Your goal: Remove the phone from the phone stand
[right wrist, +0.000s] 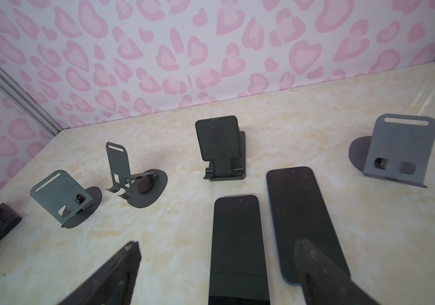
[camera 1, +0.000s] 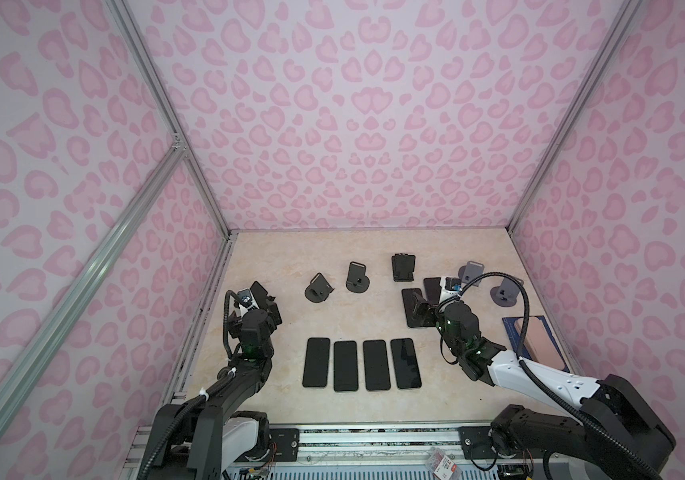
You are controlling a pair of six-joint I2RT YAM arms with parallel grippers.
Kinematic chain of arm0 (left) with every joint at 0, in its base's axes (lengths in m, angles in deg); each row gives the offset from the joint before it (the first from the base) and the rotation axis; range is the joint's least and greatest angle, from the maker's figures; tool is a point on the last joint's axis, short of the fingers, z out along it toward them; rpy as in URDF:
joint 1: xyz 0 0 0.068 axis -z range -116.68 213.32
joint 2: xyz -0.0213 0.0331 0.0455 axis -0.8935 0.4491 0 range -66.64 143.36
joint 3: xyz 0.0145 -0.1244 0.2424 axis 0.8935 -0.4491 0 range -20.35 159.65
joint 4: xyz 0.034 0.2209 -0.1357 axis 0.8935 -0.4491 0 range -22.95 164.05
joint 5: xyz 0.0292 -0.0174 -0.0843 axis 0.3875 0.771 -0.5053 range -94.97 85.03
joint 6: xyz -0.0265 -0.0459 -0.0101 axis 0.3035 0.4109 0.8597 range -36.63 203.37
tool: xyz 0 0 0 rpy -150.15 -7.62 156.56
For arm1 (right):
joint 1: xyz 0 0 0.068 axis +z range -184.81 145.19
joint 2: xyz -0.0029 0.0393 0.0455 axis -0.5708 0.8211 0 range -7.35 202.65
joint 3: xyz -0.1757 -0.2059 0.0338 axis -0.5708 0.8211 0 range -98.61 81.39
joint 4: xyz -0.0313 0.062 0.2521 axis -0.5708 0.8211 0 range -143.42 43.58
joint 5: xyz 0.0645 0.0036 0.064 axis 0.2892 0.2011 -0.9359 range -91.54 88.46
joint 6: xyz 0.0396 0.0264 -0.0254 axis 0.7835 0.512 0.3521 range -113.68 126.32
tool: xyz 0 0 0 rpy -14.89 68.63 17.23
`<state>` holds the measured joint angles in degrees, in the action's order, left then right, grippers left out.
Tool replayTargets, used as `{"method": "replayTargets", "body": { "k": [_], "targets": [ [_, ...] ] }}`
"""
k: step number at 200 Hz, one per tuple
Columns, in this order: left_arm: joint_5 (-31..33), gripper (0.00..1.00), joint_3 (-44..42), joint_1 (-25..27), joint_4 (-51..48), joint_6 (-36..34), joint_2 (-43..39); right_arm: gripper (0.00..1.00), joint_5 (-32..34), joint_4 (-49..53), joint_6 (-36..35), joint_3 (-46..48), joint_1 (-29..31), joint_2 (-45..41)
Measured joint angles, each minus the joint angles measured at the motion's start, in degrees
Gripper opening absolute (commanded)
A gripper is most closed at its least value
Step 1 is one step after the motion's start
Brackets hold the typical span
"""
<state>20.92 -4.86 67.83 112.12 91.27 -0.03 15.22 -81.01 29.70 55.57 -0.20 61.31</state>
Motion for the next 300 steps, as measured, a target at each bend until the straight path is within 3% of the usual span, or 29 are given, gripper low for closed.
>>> {"method": "replayTargets", "body": {
  "k": [23, 72, 112, 141, 198, 219, 270, 300],
  "targets": [
    [-3.2, 0.97, 1.8, -1.7, 9.5, -0.9, 4.4, 0.93, 1.1, -0.1, 0.0, 0.3, 0.0, -0.3],
    [-7.6, 0.98, -1.0, -2.5, 13.5, -2.5, 3.2, 0.93, 2.0, 0.0, 0.2, 0.3, 0.0, 0.2],
    [-9.6, 0.98, -3.8, -4.9, 22.0, -1.4, 14.8, 0.93, 1.6, -2.2, 0.2, 2.1, 0.0, -0.3],
    [-14.7, 0.98, 0.2, -5.2, 21.1, -2.1, 17.1, 0.93, 1.9, -3.0, 0.2, 2.3, 0.0, 0.3],
    [-18.2, 0.98, 2.7, -5.3, 18.6, -3.4, 17.6, 0.93, 1.9, -3.6, 1.1, 3.1, 0.0, -2.6],
    [-18.6, 0.98, 2.7, -5.2, 18.2, -3.6, 17.6, 0.98, 2.8, -6.7, 1.4, 5.5, 0.0, -2.1],
    [-18.6, 0.98, 2.7, -4.9, 17.7, -4.0, 17.6, 0.99, 0.8, -20.3, -1.7, 9.0, 1.4, 2.9],
    [-18.6, 0.98, 2.7, -4.9, 17.7, -4.0, 17.6, 0.98, 5.1, -24.1, -3.6, 6.1, 1.8, 4.2]
  ]
}}
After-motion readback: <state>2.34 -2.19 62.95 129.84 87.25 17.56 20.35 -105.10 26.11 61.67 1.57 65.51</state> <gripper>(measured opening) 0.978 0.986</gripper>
